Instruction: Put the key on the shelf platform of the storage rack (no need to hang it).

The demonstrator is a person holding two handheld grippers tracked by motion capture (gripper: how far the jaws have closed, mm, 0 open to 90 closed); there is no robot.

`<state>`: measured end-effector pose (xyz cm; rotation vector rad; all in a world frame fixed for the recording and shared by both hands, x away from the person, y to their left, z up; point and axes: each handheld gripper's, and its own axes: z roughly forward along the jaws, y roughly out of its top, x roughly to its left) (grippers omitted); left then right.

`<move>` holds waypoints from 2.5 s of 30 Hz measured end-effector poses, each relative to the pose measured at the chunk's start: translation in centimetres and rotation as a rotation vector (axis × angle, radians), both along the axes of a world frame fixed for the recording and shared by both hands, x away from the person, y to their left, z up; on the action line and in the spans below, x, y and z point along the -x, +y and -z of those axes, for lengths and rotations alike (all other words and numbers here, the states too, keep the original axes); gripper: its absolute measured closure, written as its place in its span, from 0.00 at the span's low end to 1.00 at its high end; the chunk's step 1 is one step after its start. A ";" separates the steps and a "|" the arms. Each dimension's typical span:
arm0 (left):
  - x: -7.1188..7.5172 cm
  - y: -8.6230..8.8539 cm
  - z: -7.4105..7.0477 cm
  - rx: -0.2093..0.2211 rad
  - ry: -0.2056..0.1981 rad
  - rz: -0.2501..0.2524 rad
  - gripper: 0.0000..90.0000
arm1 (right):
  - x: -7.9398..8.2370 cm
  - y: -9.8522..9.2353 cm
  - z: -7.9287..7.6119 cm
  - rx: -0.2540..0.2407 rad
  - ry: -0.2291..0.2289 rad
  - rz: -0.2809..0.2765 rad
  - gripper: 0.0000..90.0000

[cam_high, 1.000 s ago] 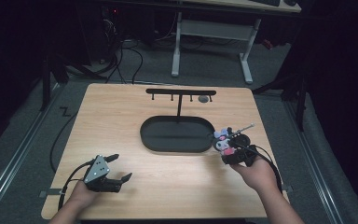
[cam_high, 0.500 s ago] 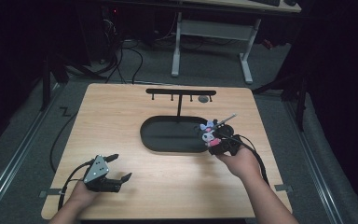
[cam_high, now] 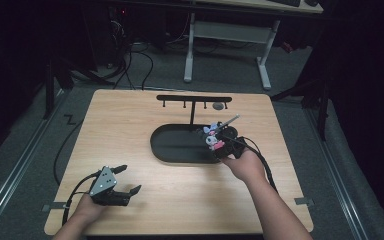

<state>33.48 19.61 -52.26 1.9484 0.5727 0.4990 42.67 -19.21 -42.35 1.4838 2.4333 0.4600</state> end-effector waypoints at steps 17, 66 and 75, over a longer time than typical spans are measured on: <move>0.0 0.1 0.0 0.007 0.004 0.000 0.17 | -3.4 1.8 2.2 -0.021 0.007 0.008 0.55; 0.0 0.1 0.0 0.015 0.004 0.001 0.17 | -3.4 2.3 3.8 -0.072 0.019 0.038 0.28; -0.1 0.1 0.0 0.011 0.004 0.000 0.17 | -1.9 1.8 3.2 -0.082 -0.009 0.015 0.26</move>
